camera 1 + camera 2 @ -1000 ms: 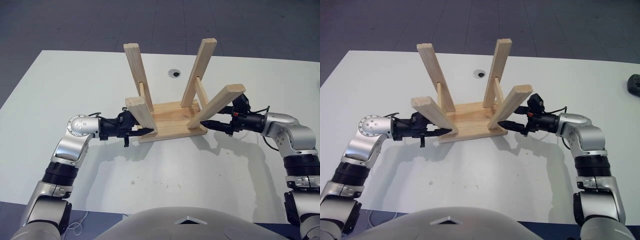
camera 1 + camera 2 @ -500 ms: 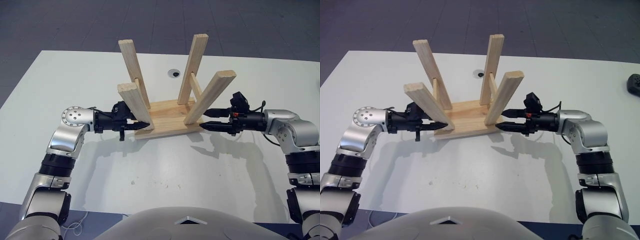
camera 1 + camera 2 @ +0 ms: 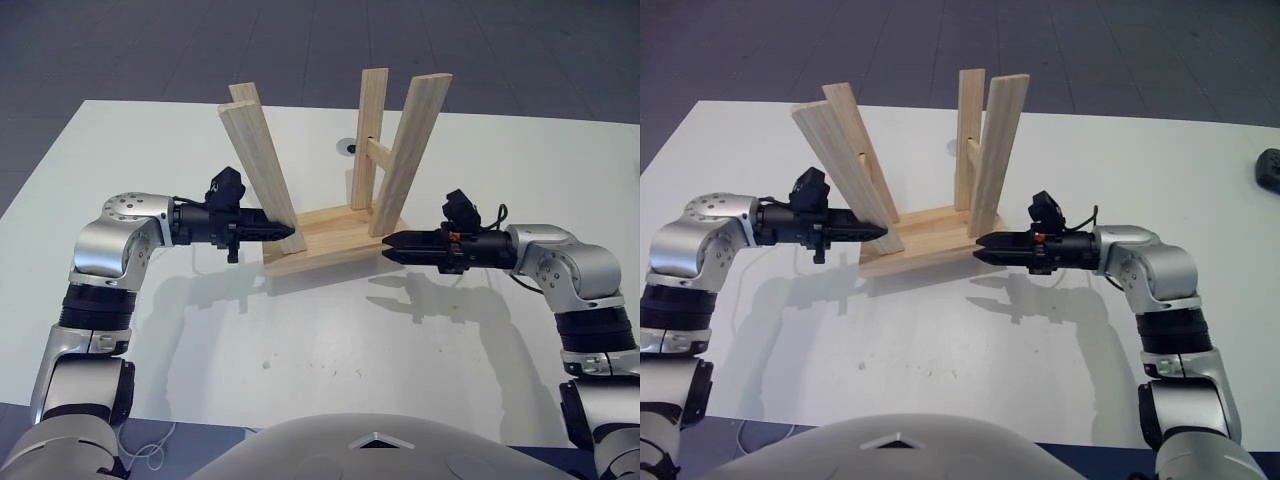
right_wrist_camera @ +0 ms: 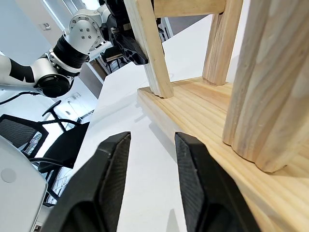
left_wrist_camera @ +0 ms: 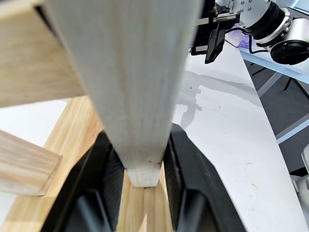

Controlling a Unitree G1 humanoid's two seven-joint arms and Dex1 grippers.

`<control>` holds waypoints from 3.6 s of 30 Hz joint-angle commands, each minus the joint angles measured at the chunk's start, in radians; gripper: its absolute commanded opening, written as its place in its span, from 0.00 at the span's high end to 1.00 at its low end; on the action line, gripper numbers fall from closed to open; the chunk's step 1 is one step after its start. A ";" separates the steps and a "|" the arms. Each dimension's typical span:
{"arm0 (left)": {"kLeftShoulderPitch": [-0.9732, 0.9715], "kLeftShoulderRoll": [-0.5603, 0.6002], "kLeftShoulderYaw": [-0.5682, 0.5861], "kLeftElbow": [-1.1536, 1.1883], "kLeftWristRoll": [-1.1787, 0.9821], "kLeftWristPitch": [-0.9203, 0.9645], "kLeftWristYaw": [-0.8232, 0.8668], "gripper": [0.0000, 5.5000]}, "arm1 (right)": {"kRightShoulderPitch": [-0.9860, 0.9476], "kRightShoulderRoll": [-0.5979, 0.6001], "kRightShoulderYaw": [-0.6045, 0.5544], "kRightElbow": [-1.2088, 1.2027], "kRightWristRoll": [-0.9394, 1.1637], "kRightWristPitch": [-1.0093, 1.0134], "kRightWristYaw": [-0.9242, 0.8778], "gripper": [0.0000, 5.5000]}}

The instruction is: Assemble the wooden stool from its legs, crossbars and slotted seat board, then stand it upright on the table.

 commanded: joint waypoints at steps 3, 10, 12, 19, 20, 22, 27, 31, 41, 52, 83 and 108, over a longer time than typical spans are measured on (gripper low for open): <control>-0.048 -0.041 0.065 0.007 -0.084 0.095 0.051 0.81 | 0.016 0.007 -0.152 -0.138 0.195 0.162 -0.102 0.91; -0.069 -0.034 0.184 0.032 -0.266 0.422 0.121 0.81 | 0.107 0.034 -0.338 -0.215 0.351 0.229 -0.290 0.71; -0.088 -0.034 0.214 0.051 -0.301 0.505 0.145 0.81 | 0.112 0.041 -0.367 -0.212 0.364 0.220 -0.334 0.66; -0.095 -0.034 0.271 0.061 -0.394 0.812 0.259 0.81 | 0.206 0.086 -0.383 -0.256 0.363 0.163 -0.429 0.44; -0.090 -0.033 0.275 0.072 -0.397 0.843 0.271 0.81 | 0.221 0.097 -0.380 -0.266 0.363 0.153 -0.441 0.41; -0.086 -0.042 0.299 0.109 -0.405 0.922 0.301 0.81 | 0.252 0.115 -0.368 -0.289 0.358 0.136 -0.460 0.35; -0.073 -0.049 0.328 0.168 -0.379 0.925 0.362 0.67 | 0.316 0.155 -0.344 -0.326 0.365 0.110 -0.494 0.21; -0.128 -0.057 0.425 0.291 -0.374 0.877 0.412 0.53 | 0.386 0.177 -0.315 -0.367 0.364 0.086 -0.508 0.07; 0.220 0.103 0.409 -0.324 -0.297 0.485 0.280 0.22 | 0.444 0.116 -0.390 -0.371 0.350 0.029 -0.508 0.02; 0.371 0.160 0.412 -0.542 -0.339 0.256 0.184 0.02 | 0.268 -0.082 -0.108 -0.044 -0.193 -0.470 -0.214 0.02; 0.292 0.033 0.047 -0.160 0.091 -0.309 0.204 0.46 | 0.197 0.002 0.084 -0.050 -0.273 -0.527 -0.015 0.59; 0.151 0.147 0.109 -0.120 -0.264 0.264 -0.031 0.57 | 0.190 0.030 -0.029 -0.173 -0.014 -0.146 -0.129 0.71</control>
